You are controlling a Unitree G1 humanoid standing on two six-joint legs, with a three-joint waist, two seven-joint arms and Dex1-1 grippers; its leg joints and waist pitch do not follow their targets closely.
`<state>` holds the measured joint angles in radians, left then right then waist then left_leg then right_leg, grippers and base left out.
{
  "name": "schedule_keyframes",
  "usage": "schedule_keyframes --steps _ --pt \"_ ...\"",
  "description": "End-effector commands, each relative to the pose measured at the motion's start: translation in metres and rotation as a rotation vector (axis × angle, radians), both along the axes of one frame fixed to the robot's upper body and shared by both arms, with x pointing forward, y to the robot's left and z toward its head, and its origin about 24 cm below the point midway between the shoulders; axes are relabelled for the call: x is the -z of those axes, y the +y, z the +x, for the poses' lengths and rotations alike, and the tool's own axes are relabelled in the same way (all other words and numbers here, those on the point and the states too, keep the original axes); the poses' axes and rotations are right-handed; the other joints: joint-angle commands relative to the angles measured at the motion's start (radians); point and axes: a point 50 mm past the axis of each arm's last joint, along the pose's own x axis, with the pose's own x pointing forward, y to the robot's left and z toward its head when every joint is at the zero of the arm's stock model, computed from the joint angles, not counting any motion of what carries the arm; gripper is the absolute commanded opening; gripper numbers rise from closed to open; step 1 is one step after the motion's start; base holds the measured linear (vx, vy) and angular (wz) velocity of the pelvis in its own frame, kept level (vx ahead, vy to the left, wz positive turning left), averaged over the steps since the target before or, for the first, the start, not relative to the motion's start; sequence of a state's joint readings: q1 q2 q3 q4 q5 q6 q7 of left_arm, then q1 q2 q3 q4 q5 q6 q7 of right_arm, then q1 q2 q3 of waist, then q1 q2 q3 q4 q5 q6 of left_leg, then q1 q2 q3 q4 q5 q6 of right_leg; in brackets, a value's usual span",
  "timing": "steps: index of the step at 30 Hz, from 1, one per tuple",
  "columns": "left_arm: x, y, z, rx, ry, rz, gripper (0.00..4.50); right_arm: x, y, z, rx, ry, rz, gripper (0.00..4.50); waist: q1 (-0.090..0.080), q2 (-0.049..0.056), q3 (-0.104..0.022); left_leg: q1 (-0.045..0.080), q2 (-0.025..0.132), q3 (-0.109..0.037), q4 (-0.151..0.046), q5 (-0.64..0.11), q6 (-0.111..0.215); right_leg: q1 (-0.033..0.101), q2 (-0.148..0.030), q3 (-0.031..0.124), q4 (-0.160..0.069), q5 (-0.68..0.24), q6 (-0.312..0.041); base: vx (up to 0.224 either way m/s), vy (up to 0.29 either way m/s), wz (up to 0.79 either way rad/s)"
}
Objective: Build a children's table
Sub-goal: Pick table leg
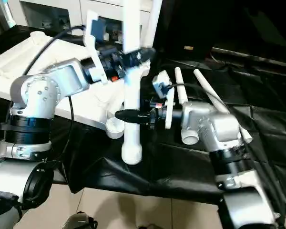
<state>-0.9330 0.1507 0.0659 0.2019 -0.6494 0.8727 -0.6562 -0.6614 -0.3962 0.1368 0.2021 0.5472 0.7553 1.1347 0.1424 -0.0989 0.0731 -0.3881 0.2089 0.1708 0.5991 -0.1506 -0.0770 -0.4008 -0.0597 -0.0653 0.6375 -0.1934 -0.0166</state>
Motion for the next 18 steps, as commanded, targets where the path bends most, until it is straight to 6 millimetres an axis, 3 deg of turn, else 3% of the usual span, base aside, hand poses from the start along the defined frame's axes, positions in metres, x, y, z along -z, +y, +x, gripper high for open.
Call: schedule_keyframes --steps 1,10,18 --pt "-0.004 -0.005 -0.003 0.028 -0.029 0.023 1.72 -0.004 -0.003 -0.001 -0.024 -0.013 -0.030 3.14 -0.002 -0.002 -0.083 0.020 0.020 0.001 -0.057 -0.112 -0.019 0.059 -0.075 0.045 -0.073 -0.116 -0.152 0.000 0.000 0.00" --pt "-0.005 -0.005 -0.001 0.019 -0.033 0.019 1.66 0.001 -0.005 -0.002 -0.033 -0.012 -0.076 3.14 -0.001 -0.003 -0.083 0.020 0.021 0.000 -0.057 -0.117 -0.023 0.058 -0.076 0.044 -0.073 -0.136 -0.153 0.000 0.000 0.00" --pt "-0.015 0.000 0.003 0.006 -0.047 0.000 1.66 0.021 -0.006 -0.008 -0.050 -0.004 -0.179 3.14 -0.002 -0.008 -0.083 0.020 0.021 0.000 -0.056 -0.114 -0.026 0.058 -0.077 0.044 -0.073 -0.125 -0.150 0.000 0.000 0.00"
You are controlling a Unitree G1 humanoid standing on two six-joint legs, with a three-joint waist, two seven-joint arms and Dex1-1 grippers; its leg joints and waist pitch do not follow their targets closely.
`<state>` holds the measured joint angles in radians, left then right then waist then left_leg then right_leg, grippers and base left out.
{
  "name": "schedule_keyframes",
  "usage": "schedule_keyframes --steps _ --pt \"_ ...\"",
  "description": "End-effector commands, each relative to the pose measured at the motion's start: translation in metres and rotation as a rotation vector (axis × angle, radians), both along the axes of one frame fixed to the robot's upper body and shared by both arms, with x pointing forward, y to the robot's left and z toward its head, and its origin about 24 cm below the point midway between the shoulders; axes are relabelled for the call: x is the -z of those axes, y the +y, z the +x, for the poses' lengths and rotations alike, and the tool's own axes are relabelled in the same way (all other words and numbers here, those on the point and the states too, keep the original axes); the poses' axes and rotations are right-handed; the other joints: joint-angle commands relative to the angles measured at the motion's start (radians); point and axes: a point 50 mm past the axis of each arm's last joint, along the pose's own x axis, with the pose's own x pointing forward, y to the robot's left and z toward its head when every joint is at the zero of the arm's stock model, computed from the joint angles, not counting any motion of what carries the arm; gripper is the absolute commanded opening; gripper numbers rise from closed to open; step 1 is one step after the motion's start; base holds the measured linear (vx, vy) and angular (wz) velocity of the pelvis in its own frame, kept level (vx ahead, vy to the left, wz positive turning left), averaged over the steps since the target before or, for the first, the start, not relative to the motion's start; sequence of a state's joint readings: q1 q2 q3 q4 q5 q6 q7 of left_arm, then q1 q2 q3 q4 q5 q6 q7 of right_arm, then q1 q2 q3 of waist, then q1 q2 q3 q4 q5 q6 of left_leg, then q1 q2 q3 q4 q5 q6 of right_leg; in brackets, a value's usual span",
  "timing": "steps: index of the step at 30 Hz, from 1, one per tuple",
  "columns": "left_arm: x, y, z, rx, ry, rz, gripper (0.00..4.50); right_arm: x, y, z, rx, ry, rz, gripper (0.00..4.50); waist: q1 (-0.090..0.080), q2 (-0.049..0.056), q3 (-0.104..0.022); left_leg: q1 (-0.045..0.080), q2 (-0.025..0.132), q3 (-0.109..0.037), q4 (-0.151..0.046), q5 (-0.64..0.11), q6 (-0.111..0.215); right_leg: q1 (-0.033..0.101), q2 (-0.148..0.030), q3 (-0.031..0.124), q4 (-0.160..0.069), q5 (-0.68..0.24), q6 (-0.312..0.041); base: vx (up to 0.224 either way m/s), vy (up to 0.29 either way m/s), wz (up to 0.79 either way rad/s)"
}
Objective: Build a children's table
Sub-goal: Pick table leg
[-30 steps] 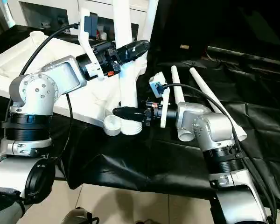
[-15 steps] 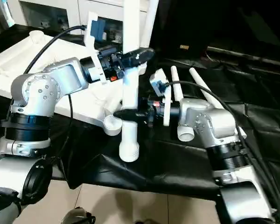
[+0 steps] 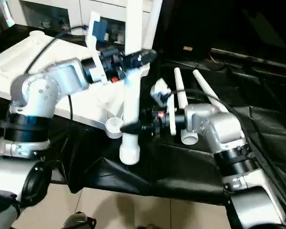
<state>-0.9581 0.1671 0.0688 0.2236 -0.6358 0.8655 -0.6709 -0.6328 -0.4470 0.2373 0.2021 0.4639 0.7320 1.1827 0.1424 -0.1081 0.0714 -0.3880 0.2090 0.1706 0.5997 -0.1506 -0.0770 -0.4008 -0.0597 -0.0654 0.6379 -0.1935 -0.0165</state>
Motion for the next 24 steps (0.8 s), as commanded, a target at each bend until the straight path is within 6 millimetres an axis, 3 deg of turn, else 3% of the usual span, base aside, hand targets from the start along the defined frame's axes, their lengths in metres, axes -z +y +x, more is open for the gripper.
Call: schedule_keyframes --steps 1,8,24 --pt "-0.010 -0.004 0.000 0.015 -0.030 -0.013 1.66 0.002 -0.002 -0.001 0.000 -0.025 -0.034 3.14 -0.002 0.000 -0.081 0.020 0.022 0.000 -0.057 -0.115 -0.026 0.058 -0.077 0.044 -0.073 -0.123 -0.154 0.000 0.000 0.00" --pt "-0.013 -0.004 0.000 0.020 -0.017 -0.037 1.66 0.010 0.001 0.002 0.037 -0.058 -0.018 3.14 -0.003 0.001 -0.080 0.021 0.021 0.000 -0.057 -0.141 -0.028 0.056 -0.077 0.044 -0.076 -0.161 -0.153 0.000 0.000 0.00" --pt "-0.017 0.000 0.003 0.010 0.000 -0.071 1.66 0.023 0.000 0.001 0.052 -0.048 -0.026 3.14 -0.003 0.002 -0.081 0.020 0.021 -0.001 -0.057 -0.138 -0.023 0.058 -0.076 0.044 -0.074 -0.140 -0.160 0.000 0.000 0.00"
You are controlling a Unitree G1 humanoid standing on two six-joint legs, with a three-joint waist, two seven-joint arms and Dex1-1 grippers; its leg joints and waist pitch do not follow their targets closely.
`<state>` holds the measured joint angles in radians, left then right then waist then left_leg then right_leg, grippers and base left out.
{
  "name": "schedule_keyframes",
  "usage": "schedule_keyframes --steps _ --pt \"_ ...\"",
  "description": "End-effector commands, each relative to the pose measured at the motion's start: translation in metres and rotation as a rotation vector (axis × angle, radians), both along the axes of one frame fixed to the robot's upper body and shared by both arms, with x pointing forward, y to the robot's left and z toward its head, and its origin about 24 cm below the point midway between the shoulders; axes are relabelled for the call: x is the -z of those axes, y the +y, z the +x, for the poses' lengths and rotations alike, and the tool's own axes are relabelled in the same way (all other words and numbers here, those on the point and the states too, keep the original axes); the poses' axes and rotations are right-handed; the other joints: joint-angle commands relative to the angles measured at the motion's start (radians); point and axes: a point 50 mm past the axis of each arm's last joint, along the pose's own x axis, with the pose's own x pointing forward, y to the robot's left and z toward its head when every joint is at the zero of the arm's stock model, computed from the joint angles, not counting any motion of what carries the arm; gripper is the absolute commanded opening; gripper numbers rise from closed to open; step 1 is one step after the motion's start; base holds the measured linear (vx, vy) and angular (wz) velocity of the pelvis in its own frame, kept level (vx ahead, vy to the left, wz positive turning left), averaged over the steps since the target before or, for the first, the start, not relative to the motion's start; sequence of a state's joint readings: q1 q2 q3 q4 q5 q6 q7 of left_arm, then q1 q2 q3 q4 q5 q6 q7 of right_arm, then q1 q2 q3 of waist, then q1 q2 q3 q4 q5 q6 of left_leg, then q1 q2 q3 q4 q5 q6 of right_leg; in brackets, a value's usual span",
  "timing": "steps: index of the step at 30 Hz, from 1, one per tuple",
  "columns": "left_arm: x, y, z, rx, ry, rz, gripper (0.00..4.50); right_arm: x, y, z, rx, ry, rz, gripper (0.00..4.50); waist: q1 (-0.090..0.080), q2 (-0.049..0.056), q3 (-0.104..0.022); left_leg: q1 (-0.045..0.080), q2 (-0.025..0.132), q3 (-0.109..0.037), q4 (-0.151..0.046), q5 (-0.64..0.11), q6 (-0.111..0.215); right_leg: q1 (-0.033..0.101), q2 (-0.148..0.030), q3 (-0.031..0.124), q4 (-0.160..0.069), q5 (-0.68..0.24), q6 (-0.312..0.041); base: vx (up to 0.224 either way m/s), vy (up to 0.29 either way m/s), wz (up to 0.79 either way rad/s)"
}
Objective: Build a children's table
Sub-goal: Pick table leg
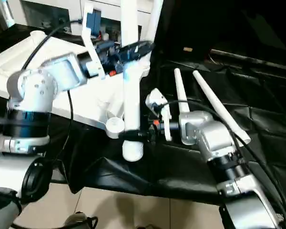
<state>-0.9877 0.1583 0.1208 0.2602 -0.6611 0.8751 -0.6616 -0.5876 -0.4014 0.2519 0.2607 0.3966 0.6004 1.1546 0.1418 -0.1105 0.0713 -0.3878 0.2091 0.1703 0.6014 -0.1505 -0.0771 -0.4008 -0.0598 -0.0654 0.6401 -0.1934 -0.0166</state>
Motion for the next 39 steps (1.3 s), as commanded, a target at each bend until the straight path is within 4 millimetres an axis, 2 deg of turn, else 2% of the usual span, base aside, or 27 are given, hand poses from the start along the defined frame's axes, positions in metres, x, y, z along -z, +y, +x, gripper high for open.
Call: schedule_keyframes --steps 1,7,10,12,14,16,23,35,36,38,39 --pt "-0.010 -0.004 -0.002 0.018 -0.021 -0.014 1.66 0.002 -0.003 0.001 0.019 -0.001 -0.009 3.14 -0.002 0.004 -0.081 0.020 0.021 -0.001 -0.058 -0.140 -0.024 0.058 -0.077 0.044 -0.077 -0.143 -0.160 0.000 0.000 0.00" --pt "-0.011 -0.006 -0.002 0.035 -0.020 -0.014 1.66 0.003 -0.003 0.002 0.026 0.007 0.009 3.14 -0.002 0.010 -0.082 0.023 0.022 -0.001 -0.058 -0.146 -0.025 0.056 -0.076 0.044 -0.075 -0.128 -0.173 0.000 0.000 0.00" --pt "-0.011 -0.007 -0.003 0.039 -0.020 -0.013 1.66 0.002 -0.002 0.001 0.026 0.016 0.029 3.14 -0.002 0.008 -0.081 0.022 0.022 -0.001 -0.059 -0.145 -0.026 0.057 -0.075 0.044 -0.074 -0.121 -0.175 0.000 0.000 0.00" --pt "-0.011 -0.007 -0.003 0.040 -0.019 -0.014 1.66 0.002 -0.002 0.002 0.028 0.023 0.043 2.79 -0.002 0.009 -0.082 0.022 0.022 -0.001 -0.059 -0.144 -0.025 0.058 -0.076 0.044 -0.074 -0.119 -0.176 0.000 0.000 0.00" --pt "-0.011 -0.007 -0.003 0.041 -0.019 -0.015 1.66 0.001 -0.002 0.002 0.030 0.034 0.064 2.79 -0.002 0.009 -0.081 0.022 0.022 -0.001 -0.059 -0.149 -0.027 0.058 -0.076 0.044 -0.075 -0.127 -0.175 0.000 0.000 0.00" --pt "-0.012 -0.007 -0.003 0.039 -0.020 -0.015 1.66 0.000 -0.001 0.001 0.032 0.047 0.079 2.45 -0.002 0.009 -0.082 0.022 0.022 -0.002 -0.059 -0.147 -0.026 0.058 -0.076 0.044 -0.074 -0.121 -0.176 0.000 0.000 0.00" --pt "-0.012 -0.005 -0.002 0.032 -0.021 -0.013 1.66 0.004 -0.001 0.000 0.028 0.064 0.075 1.97 -0.001 0.010 -0.082 0.022 0.022 -0.001 -0.060 -0.148 -0.029 0.058 -0.077 0.044 -0.075 -0.121 -0.175 0.000 0.000 0.00" --pt "-0.013 -0.005 -0.001 0.028 -0.025 -0.008 1.66 0.008 -0.001 -0.004 0.010 0.079 0.059 1.90 -0.002 0.009 -0.081 0.022 0.021 -0.001 -0.060 -0.146 -0.028 0.058 -0.075 0.044 -0.075 -0.120 -0.174 0.000 0.000 0.00" --pt "-0.013 -0.005 -0.001 0.028 -0.026 -0.008 1.66 0.008 -0.001 -0.004 0.005 0.076 0.054 1.90 -0.001 0.014 -0.082 0.022 0.021 -0.002 -0.060 -0.148 -0.030 0.058 -0.075 0.044 -0.075 -0.115 -0.174 0.000 0.000 0.00" --pt "-0.013 -0.005 -0.001 0.032 -0.026 -0.006 1.66 0.009 -0.001 -0.003 0.014 0.054 0.035 1.90 -0.001 0.013 -0.082 0.022 0.021 -0.002 -0.060 -0.147 -0.030 0.059 -0.076 0.044 -0.075 -0.110 -0.175 0.000 0.000 0.00" --pt "-0.013 -0.005 -0.001 0.032 -0.027 -0.004 1.66 0.010 -0.001 -0.002 0.027 0.058 0.030 2.25 -0.001 0.013 -0.082 0.022 0.022 -0.002 -0.060 -0.147 -0.030 0.058 -0.076 0.044 -0.074 -0.109 -0.176 0.000 0.000 0.00"
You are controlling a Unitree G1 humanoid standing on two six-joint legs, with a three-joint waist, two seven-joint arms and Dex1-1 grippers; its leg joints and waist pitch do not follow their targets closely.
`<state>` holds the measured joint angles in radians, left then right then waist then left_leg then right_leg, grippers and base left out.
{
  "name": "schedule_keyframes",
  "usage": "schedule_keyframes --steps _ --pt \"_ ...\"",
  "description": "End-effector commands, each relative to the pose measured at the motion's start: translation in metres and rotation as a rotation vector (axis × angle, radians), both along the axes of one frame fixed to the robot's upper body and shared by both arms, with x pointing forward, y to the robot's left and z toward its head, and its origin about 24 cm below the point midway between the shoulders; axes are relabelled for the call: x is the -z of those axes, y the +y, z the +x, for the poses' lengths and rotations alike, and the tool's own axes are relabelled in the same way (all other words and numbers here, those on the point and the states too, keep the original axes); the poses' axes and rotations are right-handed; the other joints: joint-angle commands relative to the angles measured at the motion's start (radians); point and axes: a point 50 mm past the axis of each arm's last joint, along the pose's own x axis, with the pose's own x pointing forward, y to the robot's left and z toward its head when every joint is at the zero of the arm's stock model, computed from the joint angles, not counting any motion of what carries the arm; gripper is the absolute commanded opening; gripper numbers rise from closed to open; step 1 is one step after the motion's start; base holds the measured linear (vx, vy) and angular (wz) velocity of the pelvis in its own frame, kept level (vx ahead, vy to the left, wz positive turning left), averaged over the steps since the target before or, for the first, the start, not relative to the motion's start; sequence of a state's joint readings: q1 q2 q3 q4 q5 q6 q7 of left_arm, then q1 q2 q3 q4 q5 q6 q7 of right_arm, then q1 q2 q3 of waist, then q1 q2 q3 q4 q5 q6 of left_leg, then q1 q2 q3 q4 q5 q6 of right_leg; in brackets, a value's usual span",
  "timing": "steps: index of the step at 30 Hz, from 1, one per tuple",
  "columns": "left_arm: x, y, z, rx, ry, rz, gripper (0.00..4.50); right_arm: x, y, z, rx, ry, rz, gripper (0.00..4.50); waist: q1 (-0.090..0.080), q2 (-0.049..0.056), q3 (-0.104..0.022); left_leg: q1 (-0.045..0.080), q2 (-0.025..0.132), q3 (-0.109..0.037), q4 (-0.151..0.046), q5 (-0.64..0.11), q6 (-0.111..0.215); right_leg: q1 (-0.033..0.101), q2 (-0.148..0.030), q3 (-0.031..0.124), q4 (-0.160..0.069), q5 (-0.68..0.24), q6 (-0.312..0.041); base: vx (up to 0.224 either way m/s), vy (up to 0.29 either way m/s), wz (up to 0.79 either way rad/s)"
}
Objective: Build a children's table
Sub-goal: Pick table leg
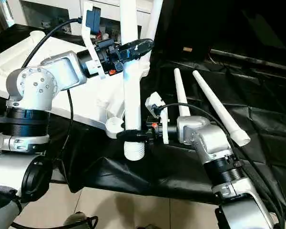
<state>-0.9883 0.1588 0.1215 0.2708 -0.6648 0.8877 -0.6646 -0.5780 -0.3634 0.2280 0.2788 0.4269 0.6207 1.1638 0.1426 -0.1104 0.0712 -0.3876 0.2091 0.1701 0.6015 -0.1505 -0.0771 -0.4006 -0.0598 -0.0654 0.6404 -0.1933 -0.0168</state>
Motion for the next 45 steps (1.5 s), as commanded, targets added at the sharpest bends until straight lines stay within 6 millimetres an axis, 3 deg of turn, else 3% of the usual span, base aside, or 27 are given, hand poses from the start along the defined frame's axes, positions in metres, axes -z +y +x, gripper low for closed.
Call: schedule_keyframes --steps 1,6,15,16,23,30,31,37,39,45 --pt "-0.016 -0.005 -0.002 0.025 -0.046 -0.005 1.66 0.007 -0.006 0.000 0.037 0.020 -0.032 2.46 -0.002 0.016 -0.083 0.023 0.022 -0.002 -0.060 -0.151 -0.033 0.058 -0.076 0.044 -0.074 -0.108 -0.180 0.000 0.000 0.00" --pt "-0.015 -0.006 -0.002 0.034 -0.046 -0.001 1.66 0.008 -0.007 0.002 0.056 0.007 -0.046 2.83 -0.003 0.016 -0.082 0.023 0.021 -0.002 -0.061 -0.155 -0.037 0.058 -0.075 0.044 -0.074 -0.103 -0.182 0.000 0.000 0.00" --pt "-0.014 -0.007 -0.005 0.062 -0.044 0.010 1.66 0.006 -0.007 0.003 0.059 0.007 -0.030 2.85 -0.002 0.019 -0.083 0.023 0.021 -0.003 -0.061 -0.162 -0.039 0.059 -0.075 0.044 -0.074 -0.102 -0.183 0.000 0.000 0.00" --pt "-0.014 -0.007 -0.005 0.067 -0.044 0.011 1.66 0.006 -0.007 0.003 0.059 0.008 -0.027 2.57 -0.003 0.019 -0.083 0.024 0.022 -0.003 -0.061 -0.163 -0.039 0.059 -0.075 0.043 -0.074 -0.101 -0.184 0.000 0.000 0.00" --pt "-0.012 -0.009 -0.006 0.081 -0.042 0.016 1.66 0.005 -0.007 0.002 0.049 0.012 -0.015 2.07 -0.003 0.019 -0.083 0.025 0.022 -0.003 -0.061 -0.164 -0.038 0.058 -0.075 0.044 -0.073 -0.091 -0.191 0.000 0.000 0.00" --pt "-0.010 -0.010 -0.006 0.078 -0.046 0.030 1.66 0.006 -0.007 0.001 0.047 0.013 -0.011 1.92 -0.003 0.020 -0.082 0.025 0.022 -0.003 -0.062 -0.172 -0.042 0.058 -0.074 0.043 -0.074 -0.101 -0.189 0.000 0.000 0.00" --pt "-0.008 -0.011 -0.005 0.069 -0.039 0.036 2.22 0.007 -0.007 0.001 0.054 0.008 -0.010 1.92 -0.002 0.021 -0.082 0.025 0.022 -0.003 -0.062 -0.173 -0.042 0.059 -0.076 0.044 -0.074 -0.104 -0.187 0.000 0.000 0.00" --pt "-0.014 -0.013 -0.003 0.035 -0.079 -0.007 2.80 0.006 -0.004 0.005 0.104 -0.010 0.024 1.92 -0.002 0.022 -0.083 0.023 0.022 -0.004 -0.061 -0.170 -0.043 0.059 -0.076 0.043 -0.073 -0.090 -0.196 0.000 0.000 0.00" --pt "-0.019 -0.011 -0.001 -0.018 -0.106 -0.063 2.81 0.004 -0.003 0.009 0.164 -0.024 0.057 1.92 -0.001 0.027 -0.084 0.024 0.023 -0.005 -0.062 -0.173 -0.045 0.058 -0.078 0.043 -0.073 -0.084 -0.199 0.000 0.000 0.00" --pt "-0.038 0.000 0.002 -0.163 -0.178 -0.347 2.80 -0.005 -0.007 0.022 0.393 -0.046 0.224 1.91 0.000 0.020 -0.085 0.023 0.023 -0.004 -0.062 -0.175 -0.047 0.061 -0.081 0.044 -0.073 -0.076 -0.207 0.000 0.000 0.00"
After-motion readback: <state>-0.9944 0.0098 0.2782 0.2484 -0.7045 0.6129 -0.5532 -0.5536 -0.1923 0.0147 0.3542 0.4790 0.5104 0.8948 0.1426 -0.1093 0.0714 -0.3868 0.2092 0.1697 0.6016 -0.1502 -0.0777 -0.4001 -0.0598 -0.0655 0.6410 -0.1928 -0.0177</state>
